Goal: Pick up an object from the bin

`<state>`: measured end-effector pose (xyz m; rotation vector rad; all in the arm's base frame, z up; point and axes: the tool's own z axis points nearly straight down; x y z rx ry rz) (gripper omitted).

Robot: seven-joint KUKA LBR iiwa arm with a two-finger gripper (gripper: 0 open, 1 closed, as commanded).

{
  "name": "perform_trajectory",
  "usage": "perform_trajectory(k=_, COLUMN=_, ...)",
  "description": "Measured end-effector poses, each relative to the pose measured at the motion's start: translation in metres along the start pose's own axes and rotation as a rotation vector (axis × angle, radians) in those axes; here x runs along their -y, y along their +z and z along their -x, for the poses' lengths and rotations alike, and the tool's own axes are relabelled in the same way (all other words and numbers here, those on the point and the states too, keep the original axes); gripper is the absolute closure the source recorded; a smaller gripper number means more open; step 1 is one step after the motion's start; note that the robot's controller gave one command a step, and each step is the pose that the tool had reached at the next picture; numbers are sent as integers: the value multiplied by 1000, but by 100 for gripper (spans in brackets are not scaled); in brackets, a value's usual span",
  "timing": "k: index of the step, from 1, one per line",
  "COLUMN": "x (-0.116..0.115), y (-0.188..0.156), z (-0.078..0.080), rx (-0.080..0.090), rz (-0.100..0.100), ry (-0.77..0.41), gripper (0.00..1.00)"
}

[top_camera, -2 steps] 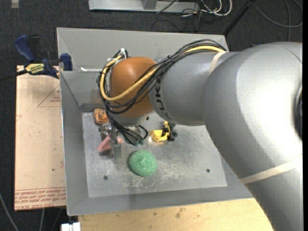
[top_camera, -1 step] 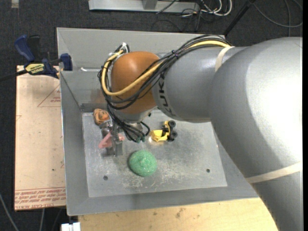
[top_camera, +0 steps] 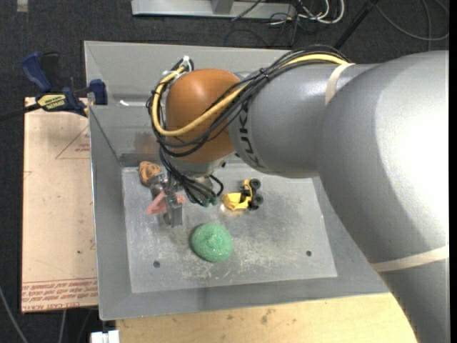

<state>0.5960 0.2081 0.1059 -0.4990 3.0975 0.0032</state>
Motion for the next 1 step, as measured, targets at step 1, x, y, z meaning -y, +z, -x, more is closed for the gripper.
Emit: perform_trajectory(k=1, x=0, y=-9, z=0, rx=-1, rz=0, ry=0, gripper=100)
